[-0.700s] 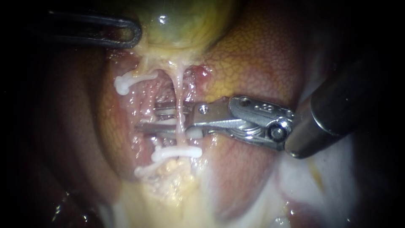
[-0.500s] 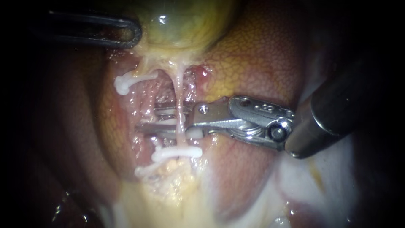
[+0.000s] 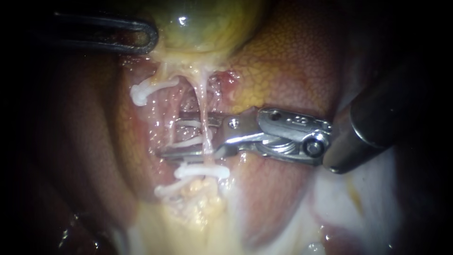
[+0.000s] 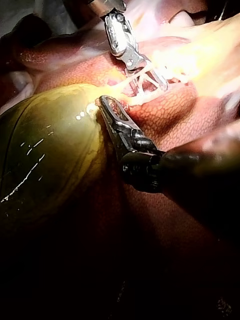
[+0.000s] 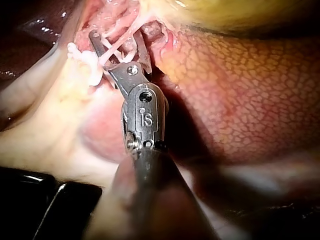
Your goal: Clipping second clip right tube
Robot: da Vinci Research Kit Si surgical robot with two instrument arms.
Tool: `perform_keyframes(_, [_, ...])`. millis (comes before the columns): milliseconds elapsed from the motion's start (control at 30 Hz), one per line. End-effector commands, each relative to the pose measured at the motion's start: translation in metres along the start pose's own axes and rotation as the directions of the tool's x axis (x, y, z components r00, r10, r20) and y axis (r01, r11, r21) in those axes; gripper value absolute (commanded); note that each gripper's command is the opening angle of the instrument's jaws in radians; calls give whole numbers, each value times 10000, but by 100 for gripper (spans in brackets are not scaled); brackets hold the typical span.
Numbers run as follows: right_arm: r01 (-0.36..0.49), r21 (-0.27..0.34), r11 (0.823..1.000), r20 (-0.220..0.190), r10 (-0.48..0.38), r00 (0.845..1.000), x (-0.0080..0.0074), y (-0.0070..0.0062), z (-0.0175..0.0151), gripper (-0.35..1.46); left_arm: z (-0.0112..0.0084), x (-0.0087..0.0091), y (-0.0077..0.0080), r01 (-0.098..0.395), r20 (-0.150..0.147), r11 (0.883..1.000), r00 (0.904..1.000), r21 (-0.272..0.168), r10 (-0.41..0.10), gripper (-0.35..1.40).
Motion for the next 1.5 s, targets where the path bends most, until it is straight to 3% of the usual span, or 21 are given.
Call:
perform_keyframes(33, [59, 17, 10000, 4, -59, 10000, 0, 0, -3, 50, 0, 0, 0, -3, 0, 10000, 10000, 5, 3, -35])
perform_keyframes(900, [429, 317, 9986, 207, -435, 9988, -9, 3, -67, 50, -1, 0, 0, -5, 0, 10000, 10000, 7, 5, -35])
perform_keyframes(1100, [374, 400, 9985, 208, -382, 9991, -1, 2, -81, 49, -1, 1, 0, -6, -1, 10000, 10000, 9, 6, -35])
perform_keyframes(1333, [-1101, 450, 9929, 286, 1088, 9936, 25, 1, -99, 48, -1, 0, 0, -5, -1, 10000, 10000, 8, 5, -35])
perform_keyframes(1500, [-2124, 285, 9768, 811, 2095, 9744, 39, -6, -101, 48, -1, 0, 0, -5, -1, 10000, 10000, 8, 5, -35])
